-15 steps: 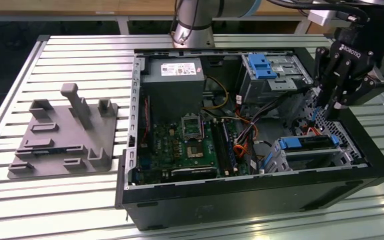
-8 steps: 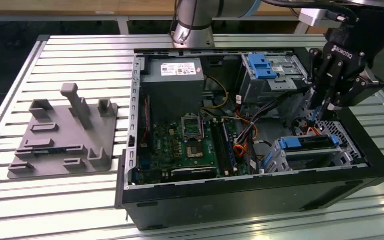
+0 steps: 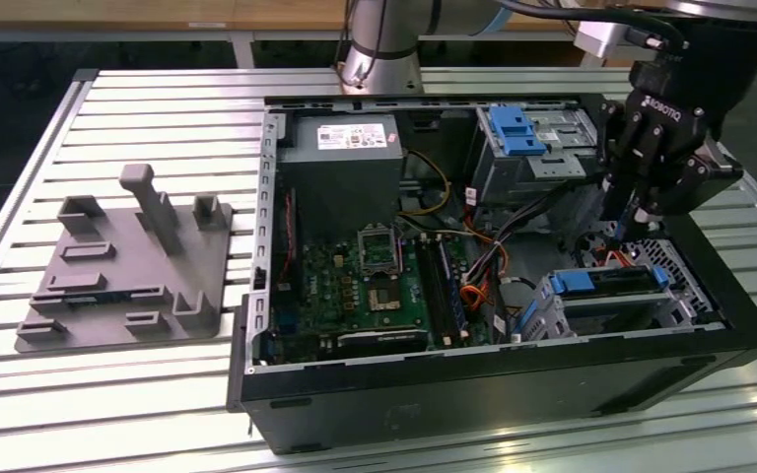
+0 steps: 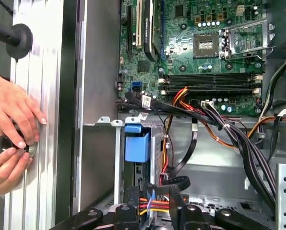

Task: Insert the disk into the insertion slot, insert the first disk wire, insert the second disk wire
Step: 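Insert the second disk wire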

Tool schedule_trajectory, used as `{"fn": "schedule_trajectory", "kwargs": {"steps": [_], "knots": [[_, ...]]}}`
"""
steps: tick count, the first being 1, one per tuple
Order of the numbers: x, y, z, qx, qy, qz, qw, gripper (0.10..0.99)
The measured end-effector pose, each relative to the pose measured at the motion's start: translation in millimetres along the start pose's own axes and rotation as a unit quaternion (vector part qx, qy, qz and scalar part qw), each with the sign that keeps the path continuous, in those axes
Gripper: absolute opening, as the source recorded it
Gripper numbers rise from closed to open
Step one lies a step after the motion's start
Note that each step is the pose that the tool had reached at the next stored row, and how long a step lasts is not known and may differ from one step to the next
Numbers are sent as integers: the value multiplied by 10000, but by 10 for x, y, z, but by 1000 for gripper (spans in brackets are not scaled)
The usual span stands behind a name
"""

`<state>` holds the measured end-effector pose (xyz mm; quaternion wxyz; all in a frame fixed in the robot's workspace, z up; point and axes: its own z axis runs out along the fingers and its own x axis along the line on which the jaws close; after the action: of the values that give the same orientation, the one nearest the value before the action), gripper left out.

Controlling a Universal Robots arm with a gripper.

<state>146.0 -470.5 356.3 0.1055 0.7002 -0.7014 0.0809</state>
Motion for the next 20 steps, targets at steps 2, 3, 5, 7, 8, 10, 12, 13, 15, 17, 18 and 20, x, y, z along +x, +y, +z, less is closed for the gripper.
{"fn": "schedule_trajectory", "kwargs": {"steps": [2, 3, 5, 7, 8, 10, 12, 13, 15, 17, 18, 20], "knots": [[-6, 16, 20, -9, 11, 32, 10000, 384], [-8, 23, 27, -13, 16, 47, 10000, 384], [-11, 31, 43, -19, 27, 71, 10000, 384], [-14, 31, 53, -21, 37, 80, 10000, 384], [-15, 31, 57, -22, 43, 81, 10000, 384], [-17, 31, 64, -22, 54, 81, 10000, 384], [-18, 31, 68, -21, 62, 82, 9999, 384], [-19, 32, 69, -22, 65, 82, 9999, 384], [-20, 38, 74, -22, 89, 83, 9999, 384], [-20, 45, 77, -21, 109, 82, 9999, 384], [-20, 47, 78, -21, 120, 81, 9999, 384], [-23, 47, 80, -20, 136, 79, 9999, 384]]}}
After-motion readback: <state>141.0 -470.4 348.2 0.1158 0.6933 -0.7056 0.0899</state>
